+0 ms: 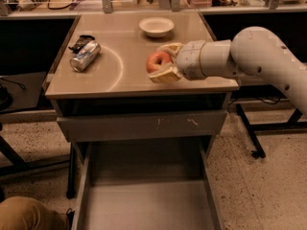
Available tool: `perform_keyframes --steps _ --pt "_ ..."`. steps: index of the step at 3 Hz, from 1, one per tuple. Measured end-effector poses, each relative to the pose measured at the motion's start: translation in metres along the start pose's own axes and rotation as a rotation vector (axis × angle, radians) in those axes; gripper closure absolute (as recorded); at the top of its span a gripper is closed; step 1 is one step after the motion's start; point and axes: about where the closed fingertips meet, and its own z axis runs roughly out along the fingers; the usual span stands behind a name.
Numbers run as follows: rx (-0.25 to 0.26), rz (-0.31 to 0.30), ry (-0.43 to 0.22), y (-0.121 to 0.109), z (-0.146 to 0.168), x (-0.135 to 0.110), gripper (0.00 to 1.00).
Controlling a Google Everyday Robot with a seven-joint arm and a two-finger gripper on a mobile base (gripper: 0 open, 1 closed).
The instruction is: Pick apple from middle drawer and place on counter
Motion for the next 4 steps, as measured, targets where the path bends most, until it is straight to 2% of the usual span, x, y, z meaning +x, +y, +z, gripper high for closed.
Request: perform_keyframes --steps 1,2,3,4 --pt "-0.052 0.081 0.007 -0.005 0.014 0.008 1.00" --pt "-0.097 0.148 -0.020 -0.007 0.026 0.015 1.00" --pt "-0.117 0.196 -0.030 -0.009 0.037 0.024 1.00" --pt "-0.103 0.243 -0.013 -0.017 0.044 0.032 1.00"
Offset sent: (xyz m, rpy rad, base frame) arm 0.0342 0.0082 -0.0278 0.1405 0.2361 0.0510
